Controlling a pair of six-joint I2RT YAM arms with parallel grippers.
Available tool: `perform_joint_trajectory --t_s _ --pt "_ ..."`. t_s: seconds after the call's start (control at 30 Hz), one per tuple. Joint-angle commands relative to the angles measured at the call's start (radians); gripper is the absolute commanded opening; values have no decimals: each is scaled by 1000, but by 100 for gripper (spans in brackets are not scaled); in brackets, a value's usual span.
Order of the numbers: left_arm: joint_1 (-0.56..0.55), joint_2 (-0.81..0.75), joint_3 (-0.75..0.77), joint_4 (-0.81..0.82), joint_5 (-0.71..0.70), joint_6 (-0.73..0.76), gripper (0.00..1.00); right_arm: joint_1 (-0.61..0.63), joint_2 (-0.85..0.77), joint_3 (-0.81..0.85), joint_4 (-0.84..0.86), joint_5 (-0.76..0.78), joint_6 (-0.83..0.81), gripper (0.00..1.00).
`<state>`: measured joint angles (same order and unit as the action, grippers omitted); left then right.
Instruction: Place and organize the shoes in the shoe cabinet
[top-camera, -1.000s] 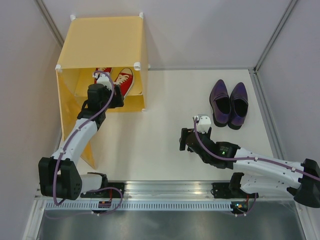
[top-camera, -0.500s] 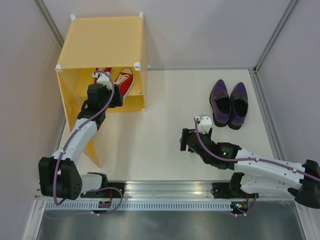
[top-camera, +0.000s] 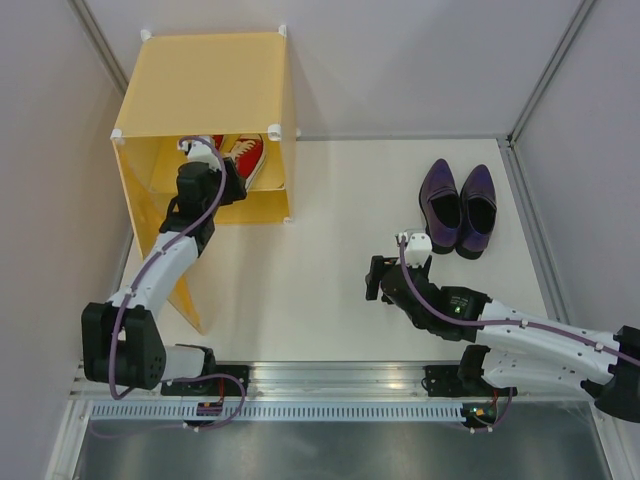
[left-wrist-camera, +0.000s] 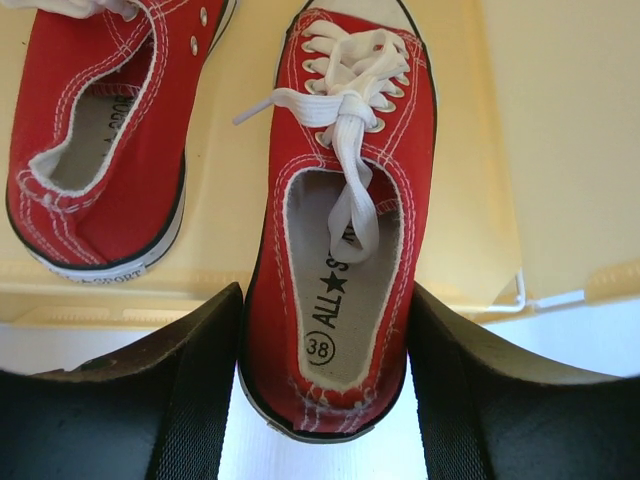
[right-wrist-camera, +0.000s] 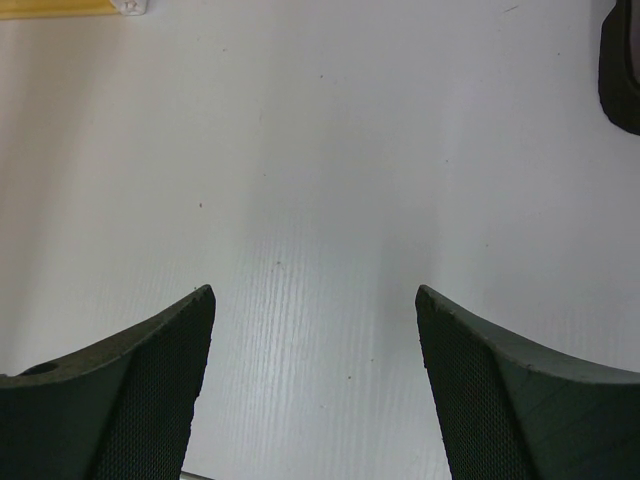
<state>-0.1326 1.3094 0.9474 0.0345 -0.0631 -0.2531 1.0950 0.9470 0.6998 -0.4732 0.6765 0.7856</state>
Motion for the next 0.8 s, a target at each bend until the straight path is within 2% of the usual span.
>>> perform_joint_trajectory --t_s 0.0,0.33,0.77 --pt "2 45 56 140 -78 -74 2 -4 -14 -8 -12 28 -9 85" --pt "-2 117 74 229 -159 -80 2 -11 -28 -11 -31 38 -11 85" --pt "-5 186 120 277 -181 -55 4 -15 -33 -10 -45 40 -9 85"
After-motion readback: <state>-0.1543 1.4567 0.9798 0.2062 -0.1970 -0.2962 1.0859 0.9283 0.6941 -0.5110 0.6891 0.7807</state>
